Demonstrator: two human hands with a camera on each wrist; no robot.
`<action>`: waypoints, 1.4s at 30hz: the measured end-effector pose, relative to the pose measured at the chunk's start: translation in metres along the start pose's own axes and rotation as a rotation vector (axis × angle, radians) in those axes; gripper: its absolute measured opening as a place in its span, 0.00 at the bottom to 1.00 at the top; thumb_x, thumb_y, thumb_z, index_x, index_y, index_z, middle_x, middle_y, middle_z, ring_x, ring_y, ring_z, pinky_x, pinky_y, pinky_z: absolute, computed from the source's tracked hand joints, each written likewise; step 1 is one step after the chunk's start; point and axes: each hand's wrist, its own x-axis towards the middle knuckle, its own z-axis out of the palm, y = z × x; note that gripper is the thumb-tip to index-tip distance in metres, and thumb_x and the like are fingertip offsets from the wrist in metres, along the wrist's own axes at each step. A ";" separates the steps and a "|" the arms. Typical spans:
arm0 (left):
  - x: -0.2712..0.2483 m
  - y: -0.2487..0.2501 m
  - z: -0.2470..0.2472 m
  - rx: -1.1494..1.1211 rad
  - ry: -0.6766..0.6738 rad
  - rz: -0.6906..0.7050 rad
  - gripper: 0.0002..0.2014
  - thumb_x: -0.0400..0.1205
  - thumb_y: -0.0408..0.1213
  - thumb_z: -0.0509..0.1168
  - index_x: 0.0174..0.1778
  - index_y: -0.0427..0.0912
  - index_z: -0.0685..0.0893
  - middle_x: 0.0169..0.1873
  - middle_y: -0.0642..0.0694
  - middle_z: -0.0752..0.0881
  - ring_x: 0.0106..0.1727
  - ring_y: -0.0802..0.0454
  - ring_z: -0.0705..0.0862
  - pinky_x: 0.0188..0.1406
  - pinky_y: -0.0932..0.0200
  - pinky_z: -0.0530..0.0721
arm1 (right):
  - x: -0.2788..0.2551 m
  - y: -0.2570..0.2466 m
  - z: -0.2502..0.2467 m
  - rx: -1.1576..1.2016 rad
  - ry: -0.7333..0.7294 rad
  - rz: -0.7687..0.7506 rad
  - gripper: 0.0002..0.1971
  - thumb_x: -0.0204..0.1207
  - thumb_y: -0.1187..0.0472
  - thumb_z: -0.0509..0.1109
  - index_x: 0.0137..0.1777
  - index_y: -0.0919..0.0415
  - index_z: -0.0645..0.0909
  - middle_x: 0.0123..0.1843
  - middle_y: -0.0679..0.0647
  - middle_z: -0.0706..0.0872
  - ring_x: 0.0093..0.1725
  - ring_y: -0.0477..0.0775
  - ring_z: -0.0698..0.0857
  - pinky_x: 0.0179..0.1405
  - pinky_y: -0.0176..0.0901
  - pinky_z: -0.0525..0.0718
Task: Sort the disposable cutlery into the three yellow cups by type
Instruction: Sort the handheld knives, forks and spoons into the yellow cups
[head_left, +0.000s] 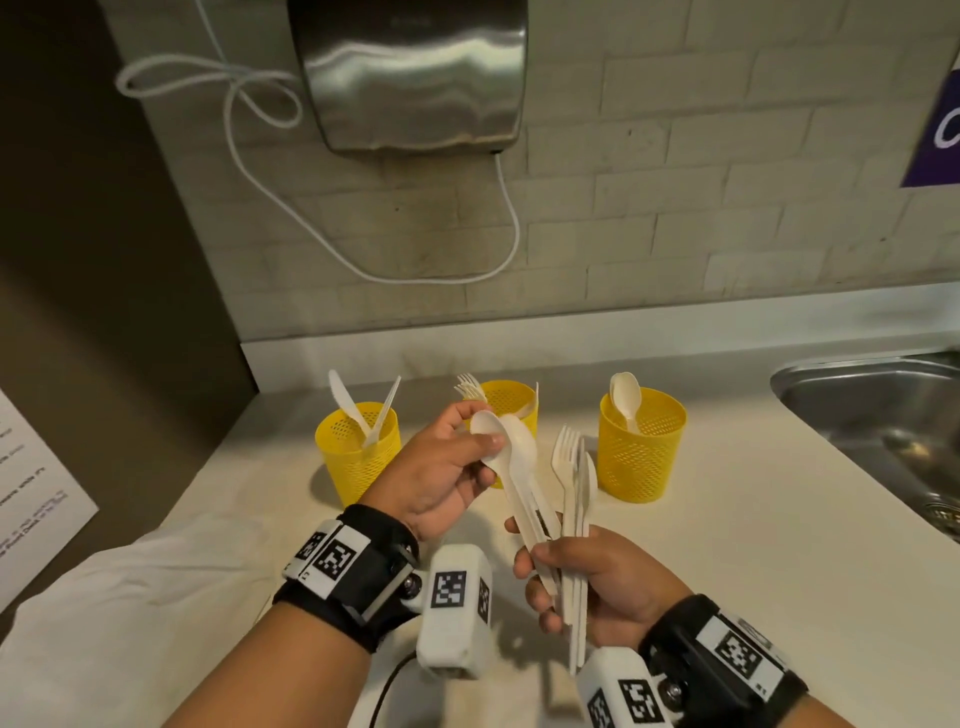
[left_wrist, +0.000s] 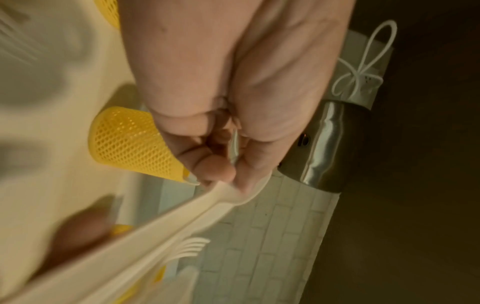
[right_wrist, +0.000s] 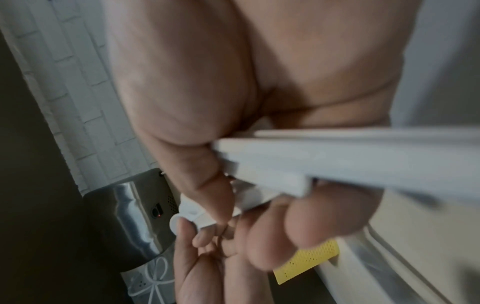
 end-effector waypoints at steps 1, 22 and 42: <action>0.002 0.003 -0.001 -0.028 0.010 0.013 0.10 0.80 0.23 0.61 0.48 0.44 0.79 0.35 0.43 0.83 0.31 0.54 0.77 0.18 0.69 0.77 | 0.000 0.002 -0.001 0.008 0.000 -0.005 0.20 0.63 0.69 0.68 0.57 0.68 0.79 0.33 0.60 0.83 0.22 0.55 0.79 0.18 0.39 0.78; 0.069 0.051 0.080 0.138 0.080 0.478 0.13 0.84 0.29 0.58 0.60 0.49 0.76 0.50 0.50 0.79 0.45 0.58 0.80 0.35 0.66 0.82 | -0.060 -0.025 -0.070 0.162 0.261 -0.339 0.30 0.34 0.56 0.91 0.40 0.62 0.90 0.32 0.60 0.88 0.19 0.52 0.78 0.15 0.41 0.75; 0.127 -0.002 0.114 0.650 0.286 0.422 0.14 0.81 0.31 0.56 0.56 0.41 0.85 0.56 0.40 0.85 0.47 0.47 0.82 0.47 0.58 0.79 | -0.081 -0.027 -0.089 0.212 0.339 -0.439 0.33 0.37 0.55 0.90 0.47 0.63 0.88 0.35 0.61 0.87 0.20 0.51 0.78 0.17 0.41 0.75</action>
